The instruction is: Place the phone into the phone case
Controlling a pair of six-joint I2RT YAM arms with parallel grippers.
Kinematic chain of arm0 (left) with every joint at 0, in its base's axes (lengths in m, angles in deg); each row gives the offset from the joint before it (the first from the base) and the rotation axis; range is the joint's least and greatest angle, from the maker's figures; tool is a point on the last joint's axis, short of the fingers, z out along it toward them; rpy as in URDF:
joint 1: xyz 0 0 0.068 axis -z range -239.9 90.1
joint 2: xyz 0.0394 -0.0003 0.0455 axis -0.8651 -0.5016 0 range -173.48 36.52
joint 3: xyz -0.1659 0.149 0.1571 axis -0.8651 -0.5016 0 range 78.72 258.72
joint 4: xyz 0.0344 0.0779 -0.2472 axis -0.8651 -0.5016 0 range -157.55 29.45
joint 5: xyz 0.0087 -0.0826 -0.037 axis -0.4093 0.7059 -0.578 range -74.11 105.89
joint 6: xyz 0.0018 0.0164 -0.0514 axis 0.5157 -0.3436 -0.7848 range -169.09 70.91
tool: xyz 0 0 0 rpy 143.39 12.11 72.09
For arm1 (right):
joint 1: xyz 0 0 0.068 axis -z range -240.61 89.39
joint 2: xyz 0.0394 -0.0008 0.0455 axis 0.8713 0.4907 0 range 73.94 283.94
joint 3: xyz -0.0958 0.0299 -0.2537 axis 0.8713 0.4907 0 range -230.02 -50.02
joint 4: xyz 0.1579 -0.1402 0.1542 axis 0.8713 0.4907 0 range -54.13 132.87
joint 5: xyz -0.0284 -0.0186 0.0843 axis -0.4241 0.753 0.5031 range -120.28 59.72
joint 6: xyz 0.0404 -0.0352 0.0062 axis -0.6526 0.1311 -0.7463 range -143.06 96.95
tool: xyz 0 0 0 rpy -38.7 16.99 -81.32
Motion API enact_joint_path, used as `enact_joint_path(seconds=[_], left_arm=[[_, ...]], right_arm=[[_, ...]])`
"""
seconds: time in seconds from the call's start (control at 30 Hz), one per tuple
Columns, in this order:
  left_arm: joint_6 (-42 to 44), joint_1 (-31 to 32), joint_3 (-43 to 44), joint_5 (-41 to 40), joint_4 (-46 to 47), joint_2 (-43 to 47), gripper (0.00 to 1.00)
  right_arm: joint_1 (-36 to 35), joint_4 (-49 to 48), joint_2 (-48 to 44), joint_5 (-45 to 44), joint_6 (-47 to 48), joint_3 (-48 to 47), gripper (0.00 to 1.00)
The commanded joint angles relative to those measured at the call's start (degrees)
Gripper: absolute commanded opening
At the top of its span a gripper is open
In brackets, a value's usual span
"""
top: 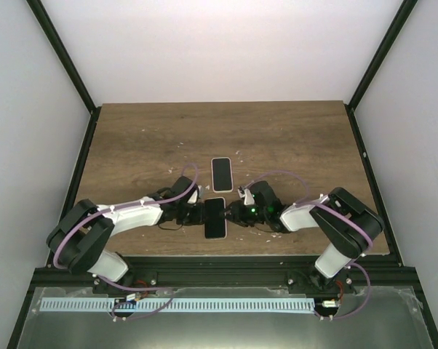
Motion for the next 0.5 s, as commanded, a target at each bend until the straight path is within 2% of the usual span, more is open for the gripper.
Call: enact_joint_path(seconds=[0.0, 0.13, 0.3, 0.47], left_arm=[[0.36, 0.82, -1.80, 1.34, -1.55, 1.12, 0.22], [0.35, 0.83, -2.56, 0.50, -1.53, 1.55, 0.22], [-0.02, 0.67, -2.09, -0.94, 0.11, 1.07, 0.20], [-1.05, 0.65, -0.04, -1.43, 0.56, -0.38, 0.20]], right_arm=[[-3.05, -12.85, -1.37, 6.96, -2.01, -0.95, 0.37], [-4.35, -13.63, -2.11, 6.28, -2.15, -1.41, 0.38], [-5.46, -9.77, 0.67, 5.22, -1.50, -3.31, 0.38], [-5.98, -9.64, 2.08, 3.47, -1.95, -2.50, 0.30]])
